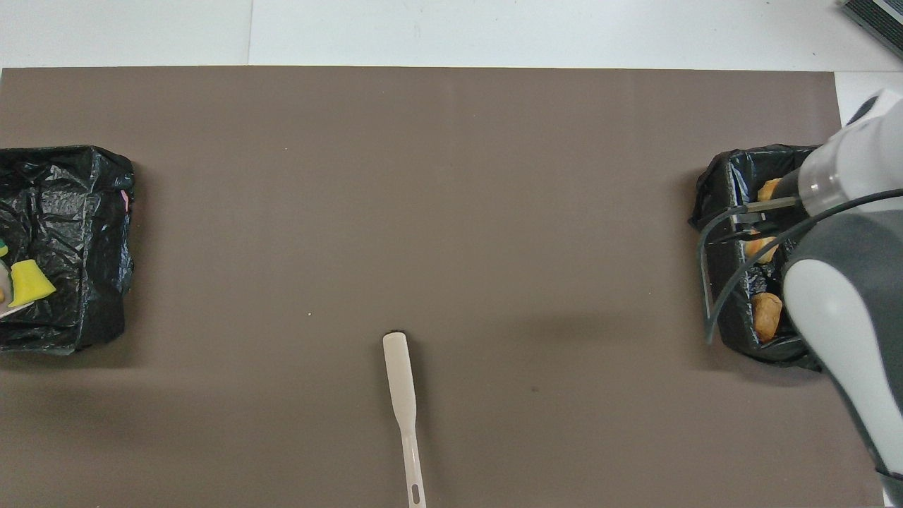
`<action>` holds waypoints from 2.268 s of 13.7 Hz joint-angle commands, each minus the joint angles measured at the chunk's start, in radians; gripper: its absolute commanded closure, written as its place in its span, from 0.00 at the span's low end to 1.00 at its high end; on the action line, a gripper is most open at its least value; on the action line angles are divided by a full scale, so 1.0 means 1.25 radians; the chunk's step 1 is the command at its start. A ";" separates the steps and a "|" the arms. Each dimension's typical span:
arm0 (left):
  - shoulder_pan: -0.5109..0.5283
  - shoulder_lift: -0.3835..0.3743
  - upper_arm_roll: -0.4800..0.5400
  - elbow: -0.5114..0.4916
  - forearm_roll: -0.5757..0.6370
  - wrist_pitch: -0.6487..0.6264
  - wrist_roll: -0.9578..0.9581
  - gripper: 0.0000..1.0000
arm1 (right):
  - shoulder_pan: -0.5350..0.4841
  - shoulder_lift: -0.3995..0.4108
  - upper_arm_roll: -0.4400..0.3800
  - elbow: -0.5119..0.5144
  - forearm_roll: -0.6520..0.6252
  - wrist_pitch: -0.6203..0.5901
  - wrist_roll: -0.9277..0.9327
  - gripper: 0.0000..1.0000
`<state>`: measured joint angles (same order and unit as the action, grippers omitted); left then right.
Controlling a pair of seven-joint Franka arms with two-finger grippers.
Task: Sweep and dump trash in bin
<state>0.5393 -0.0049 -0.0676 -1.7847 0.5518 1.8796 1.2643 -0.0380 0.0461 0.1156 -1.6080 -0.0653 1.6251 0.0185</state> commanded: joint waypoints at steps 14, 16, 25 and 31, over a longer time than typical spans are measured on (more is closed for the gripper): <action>-0.172 0.027 0.003 0.062 0.367 0.039 0.017 1.00 | 0.024 -0.111 -0.138 -0.027 0.069 -0.048 -0.036 0.00; -0.198 0.039 0.003 0.077 0.364 0.040 0.015 1.00 | 0.027 -0.111 -0.134 -0.027 0.069 -0.048 -0.036 0.00; -0.212 0.043 0.003 0.090 0.383 0.028 0.028 1.00 | 0.027 -0.111 -0.134 -0.027 0.069 -0.048 -0.036 0.00; -0.288 0.041 -0.005 0.086 0.462 0.001 0.037 1.00 | 0.027 -0.111 -0.134 -0.027 0.069 -0.048 -0.036 0.00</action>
<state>0.2135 0.0367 -0.0809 -1.6973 1.1210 1.9070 1.2992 -0.0031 -0.0749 -0.0562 -1.6202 0.0131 1.5521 -0.0478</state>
